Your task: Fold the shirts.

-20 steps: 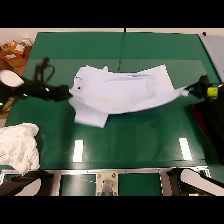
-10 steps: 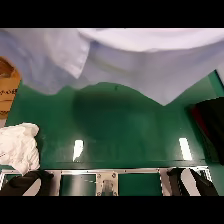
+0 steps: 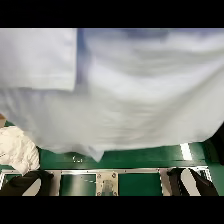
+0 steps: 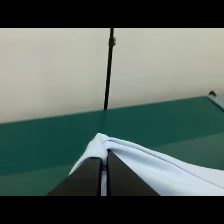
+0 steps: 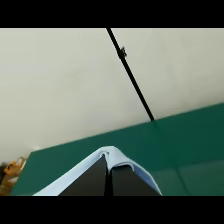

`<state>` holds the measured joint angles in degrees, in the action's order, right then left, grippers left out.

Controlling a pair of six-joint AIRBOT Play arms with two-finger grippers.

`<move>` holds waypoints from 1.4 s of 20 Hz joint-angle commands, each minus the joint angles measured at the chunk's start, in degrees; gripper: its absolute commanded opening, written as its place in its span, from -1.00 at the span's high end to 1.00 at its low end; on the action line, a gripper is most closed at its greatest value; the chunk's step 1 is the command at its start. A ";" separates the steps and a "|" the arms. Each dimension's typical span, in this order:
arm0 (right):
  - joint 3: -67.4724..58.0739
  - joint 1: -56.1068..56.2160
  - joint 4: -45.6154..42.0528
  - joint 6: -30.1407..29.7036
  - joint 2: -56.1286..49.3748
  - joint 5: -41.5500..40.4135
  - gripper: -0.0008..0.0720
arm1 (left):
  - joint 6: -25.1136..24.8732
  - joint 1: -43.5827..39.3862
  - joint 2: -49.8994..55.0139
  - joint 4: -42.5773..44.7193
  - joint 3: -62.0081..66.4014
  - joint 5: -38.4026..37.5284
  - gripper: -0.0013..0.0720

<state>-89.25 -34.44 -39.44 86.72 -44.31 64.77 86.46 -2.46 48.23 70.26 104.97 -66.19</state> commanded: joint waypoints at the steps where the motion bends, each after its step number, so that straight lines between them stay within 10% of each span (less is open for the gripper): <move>1: 9.75 5.03 0.00 -4.55 -7.72 -1.42 0.94 | -0.13 0.02 5.62 -1.27 -11.72 4.81 0.90; 8: 22.47 12.59 -0.02 -11.30 -35.69 -16.74 0.94 | -7.52 0.02 31.82 -9.31 -26.56 17.35 0.90; 17: 4.55 12.50 5.79 -13.29 -59.01 -12.92 0.94 | -7.54 0.04 42.07 -12.15 -25.94 33.66 0.90; 28: 5.35 8.98 -9.94 -12.35 -58.66 10.75 0.94 | -10.51 6.97 42.29 -5.49 -26.69 -1.75 0.90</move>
<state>-85.17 -24.97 -44.71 73.93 -102.89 70.15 76.18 2.55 90.32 63.26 78.67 -58.83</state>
